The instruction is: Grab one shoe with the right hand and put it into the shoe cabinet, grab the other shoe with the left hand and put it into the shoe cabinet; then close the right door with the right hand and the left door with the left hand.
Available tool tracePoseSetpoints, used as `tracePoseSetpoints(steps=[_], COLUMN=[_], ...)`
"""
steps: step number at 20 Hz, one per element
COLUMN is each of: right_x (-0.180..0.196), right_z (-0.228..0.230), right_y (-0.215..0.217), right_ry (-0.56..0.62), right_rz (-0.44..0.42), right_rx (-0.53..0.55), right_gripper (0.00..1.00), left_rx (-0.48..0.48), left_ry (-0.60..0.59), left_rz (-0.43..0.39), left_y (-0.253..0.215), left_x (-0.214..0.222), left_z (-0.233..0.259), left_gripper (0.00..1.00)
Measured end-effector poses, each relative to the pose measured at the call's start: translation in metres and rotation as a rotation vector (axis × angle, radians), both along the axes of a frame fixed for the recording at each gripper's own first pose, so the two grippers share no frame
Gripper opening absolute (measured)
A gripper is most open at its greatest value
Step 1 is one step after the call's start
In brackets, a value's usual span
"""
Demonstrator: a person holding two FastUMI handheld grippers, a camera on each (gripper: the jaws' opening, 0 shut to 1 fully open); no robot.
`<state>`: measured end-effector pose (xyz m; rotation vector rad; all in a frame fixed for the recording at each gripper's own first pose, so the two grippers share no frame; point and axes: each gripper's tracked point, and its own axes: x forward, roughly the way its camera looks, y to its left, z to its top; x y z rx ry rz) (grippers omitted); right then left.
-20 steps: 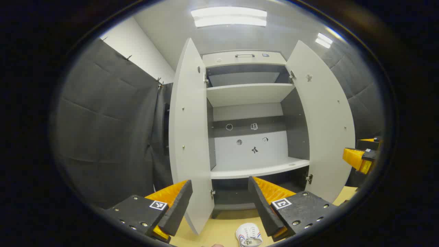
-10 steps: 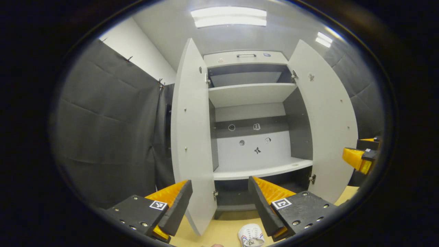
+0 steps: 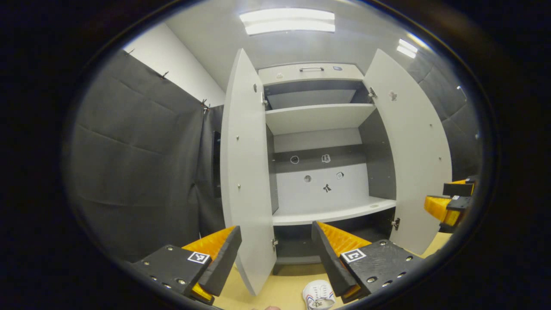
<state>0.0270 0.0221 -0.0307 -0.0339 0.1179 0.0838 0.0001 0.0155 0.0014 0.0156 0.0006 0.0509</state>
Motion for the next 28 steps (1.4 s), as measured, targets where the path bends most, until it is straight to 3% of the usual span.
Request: tracePoseSetpoints(steps=[7, 18, 28], right_x=[0.017, 0.022, -0.001], right_z=[-0.074, -0.212, -0.298], right_y=[0.035, 0.057, 0.069], right_ry=[0.213, 0.557, 0.821], right_rz=[0.106, 0.148, 0.177], right_rx=[-0.027, -0.031, -0.026], right_gripper=[0.98, 0.98, 0.96], left_rx=[0.011, 0.036, 0.076], left_ry=[0.016, 0.055, 0.07], left_rz=[0.063, 0.189, 0.252], left_y=[0.026, 0.076, 0.096], left_x=[-0.015, -0.046, -0.064], left_z=[-0.006, -0.013, -0.011], left_gripper=[0.94, 0.94, 0.94])
